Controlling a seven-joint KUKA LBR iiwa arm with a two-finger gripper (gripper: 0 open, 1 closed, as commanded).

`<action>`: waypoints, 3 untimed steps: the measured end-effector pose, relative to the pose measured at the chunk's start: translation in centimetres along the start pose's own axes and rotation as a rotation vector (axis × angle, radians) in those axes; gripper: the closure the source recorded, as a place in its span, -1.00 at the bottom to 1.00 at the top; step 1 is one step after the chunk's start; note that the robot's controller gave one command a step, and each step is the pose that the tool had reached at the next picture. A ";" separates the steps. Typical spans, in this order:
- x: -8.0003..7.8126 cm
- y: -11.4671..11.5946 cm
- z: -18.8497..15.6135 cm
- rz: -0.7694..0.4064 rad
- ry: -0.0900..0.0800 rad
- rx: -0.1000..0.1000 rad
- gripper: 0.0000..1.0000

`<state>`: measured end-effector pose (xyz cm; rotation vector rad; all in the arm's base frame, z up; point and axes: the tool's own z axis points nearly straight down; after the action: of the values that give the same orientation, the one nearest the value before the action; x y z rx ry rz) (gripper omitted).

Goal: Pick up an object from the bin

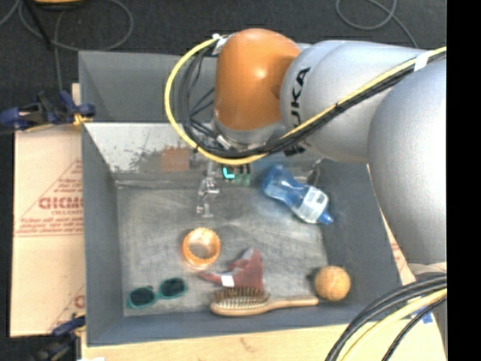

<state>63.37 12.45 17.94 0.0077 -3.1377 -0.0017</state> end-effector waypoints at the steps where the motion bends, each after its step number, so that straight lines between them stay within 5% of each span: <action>1: -0.2 0.0 -0.5 0.002 -0.008 -0.001 -1.00; 2: 2.7 -2.4 0.9 -0.094 -0.016 -0.001 -1.00; 3: 7.3 -1.5 1.3 -0.379 -0.005 0.005 -1.00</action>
Offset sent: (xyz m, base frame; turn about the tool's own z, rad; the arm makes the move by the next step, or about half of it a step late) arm -0.0785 -0.0729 -0.0386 -0.2349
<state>56.09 10.94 16.69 0.6002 -3.0856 0.0051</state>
